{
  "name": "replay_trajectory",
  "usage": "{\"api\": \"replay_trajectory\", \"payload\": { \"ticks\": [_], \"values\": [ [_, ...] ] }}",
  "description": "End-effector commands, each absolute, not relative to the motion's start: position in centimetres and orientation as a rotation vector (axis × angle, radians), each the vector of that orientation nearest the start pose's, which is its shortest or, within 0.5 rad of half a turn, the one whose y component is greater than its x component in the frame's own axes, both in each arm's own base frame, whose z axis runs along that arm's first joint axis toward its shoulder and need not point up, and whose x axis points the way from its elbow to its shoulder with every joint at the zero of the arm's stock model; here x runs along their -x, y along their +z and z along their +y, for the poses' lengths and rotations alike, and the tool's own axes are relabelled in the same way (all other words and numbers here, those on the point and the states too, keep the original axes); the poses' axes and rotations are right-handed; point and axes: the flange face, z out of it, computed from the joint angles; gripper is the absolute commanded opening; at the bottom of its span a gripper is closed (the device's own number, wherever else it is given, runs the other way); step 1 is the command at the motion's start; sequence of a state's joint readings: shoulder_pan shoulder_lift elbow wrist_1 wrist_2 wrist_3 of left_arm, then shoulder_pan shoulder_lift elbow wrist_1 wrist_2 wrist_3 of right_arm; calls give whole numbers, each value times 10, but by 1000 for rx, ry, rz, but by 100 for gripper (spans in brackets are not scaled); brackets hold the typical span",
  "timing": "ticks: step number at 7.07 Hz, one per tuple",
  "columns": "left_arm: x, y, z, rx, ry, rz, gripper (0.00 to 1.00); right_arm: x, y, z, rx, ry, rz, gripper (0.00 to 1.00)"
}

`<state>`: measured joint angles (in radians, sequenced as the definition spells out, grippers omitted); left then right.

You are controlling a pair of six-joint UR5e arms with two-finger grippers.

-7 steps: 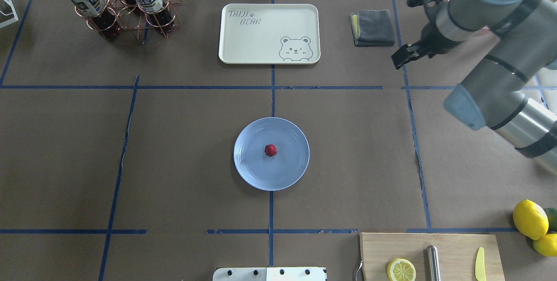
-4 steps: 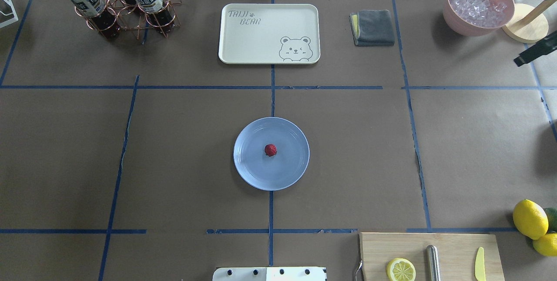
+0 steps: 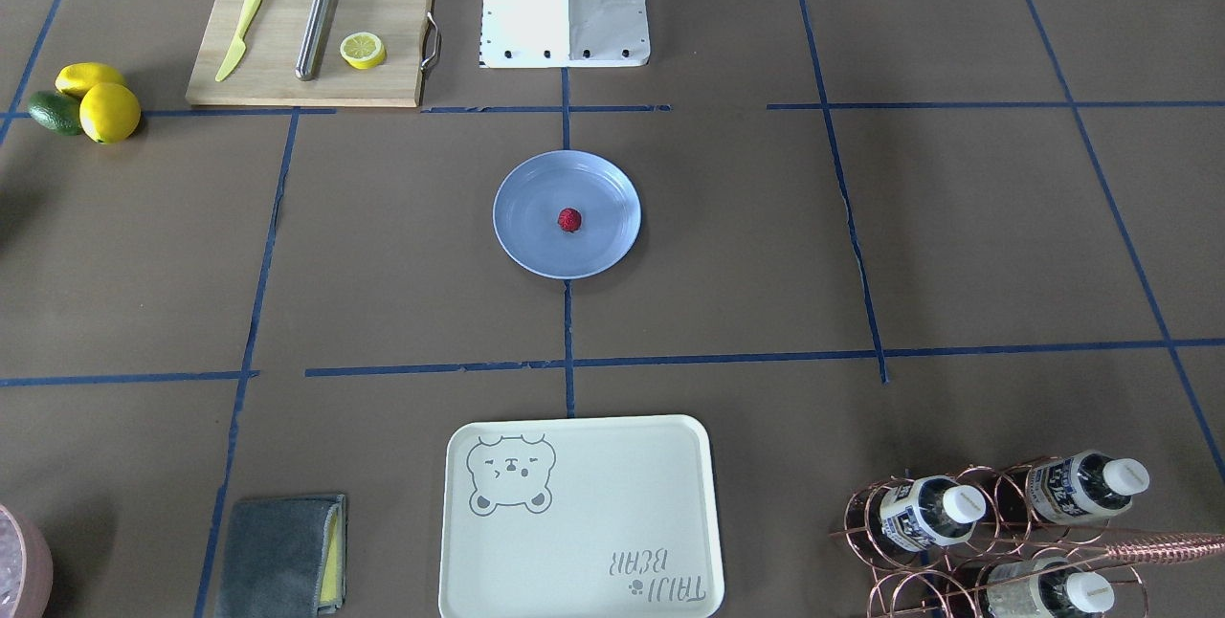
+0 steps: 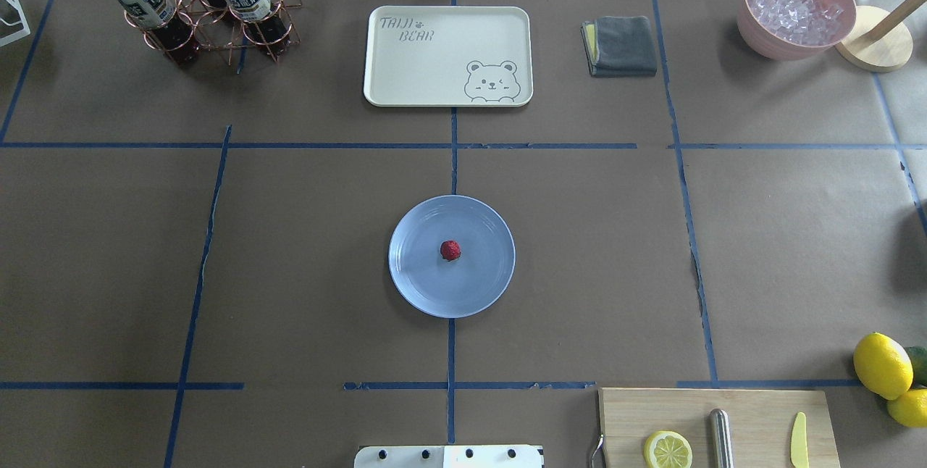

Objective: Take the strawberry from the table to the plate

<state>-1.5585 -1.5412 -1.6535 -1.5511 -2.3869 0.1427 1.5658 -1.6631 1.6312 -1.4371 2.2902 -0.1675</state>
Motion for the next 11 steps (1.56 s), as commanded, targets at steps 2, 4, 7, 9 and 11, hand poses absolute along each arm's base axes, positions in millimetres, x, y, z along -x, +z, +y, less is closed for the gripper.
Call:
{"api": "replay_trajectory", "payload": {
  "ticks": [2,4,7,9,11],
  "values": [
    [55,636,-471,-74,156,818,100,-67,636,-452,-130,-90,-719,100],
    [54,638,-471,-74,158,817,100,-66,643,-446,-117,-84,-729,100],
    [54,636,-471,-77,158,821,100,-67,645,-445,-119,-88,-721,100],
    [54,635,-471,-79,158,821,100,-67,646,-445,-117,-88,-719,100],
    [55,630,-472,-89,163,818,100,-67,647,-445,-117,-88,-719,100]
  ]
}}
